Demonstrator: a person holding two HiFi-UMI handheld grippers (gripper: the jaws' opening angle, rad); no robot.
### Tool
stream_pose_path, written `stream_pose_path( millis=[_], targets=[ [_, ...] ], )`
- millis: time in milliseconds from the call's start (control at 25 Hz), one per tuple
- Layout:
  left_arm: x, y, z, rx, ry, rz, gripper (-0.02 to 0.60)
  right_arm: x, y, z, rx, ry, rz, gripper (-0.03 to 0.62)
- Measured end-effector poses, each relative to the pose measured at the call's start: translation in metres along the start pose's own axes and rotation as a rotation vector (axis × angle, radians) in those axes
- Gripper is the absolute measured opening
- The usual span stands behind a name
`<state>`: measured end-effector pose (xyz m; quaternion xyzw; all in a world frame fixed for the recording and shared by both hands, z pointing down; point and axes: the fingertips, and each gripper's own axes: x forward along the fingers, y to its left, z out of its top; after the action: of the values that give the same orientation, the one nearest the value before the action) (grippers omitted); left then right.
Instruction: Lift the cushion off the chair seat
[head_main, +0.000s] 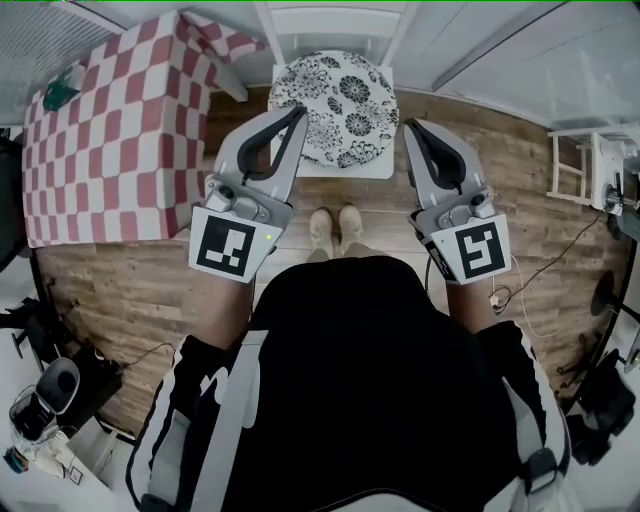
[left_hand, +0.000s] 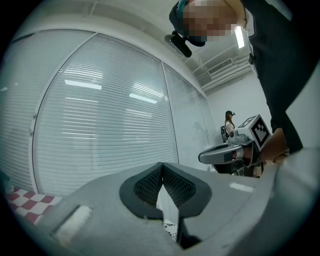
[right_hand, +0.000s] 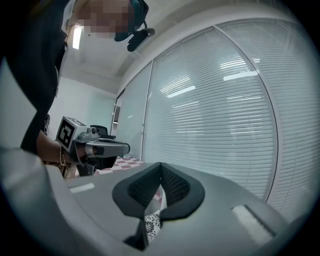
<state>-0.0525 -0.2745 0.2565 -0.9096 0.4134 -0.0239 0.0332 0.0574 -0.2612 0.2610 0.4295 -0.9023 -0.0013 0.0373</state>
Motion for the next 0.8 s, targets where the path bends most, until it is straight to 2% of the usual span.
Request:
stream_pose_path(
  millis=[280,800],
  targets=[
    [0.002,0.000,-0.031,0.000,0.063,-0.011,0.003,0.010,0.004,-0.029,-0.008,0.047,0.078,-0.002],
    [0.000,0.002,-0.086,-0.020,0.126,-0.003,0.003,0.026,0.014,-0.078,-0.008,0.099,0.159,-0.002]
  ],
)
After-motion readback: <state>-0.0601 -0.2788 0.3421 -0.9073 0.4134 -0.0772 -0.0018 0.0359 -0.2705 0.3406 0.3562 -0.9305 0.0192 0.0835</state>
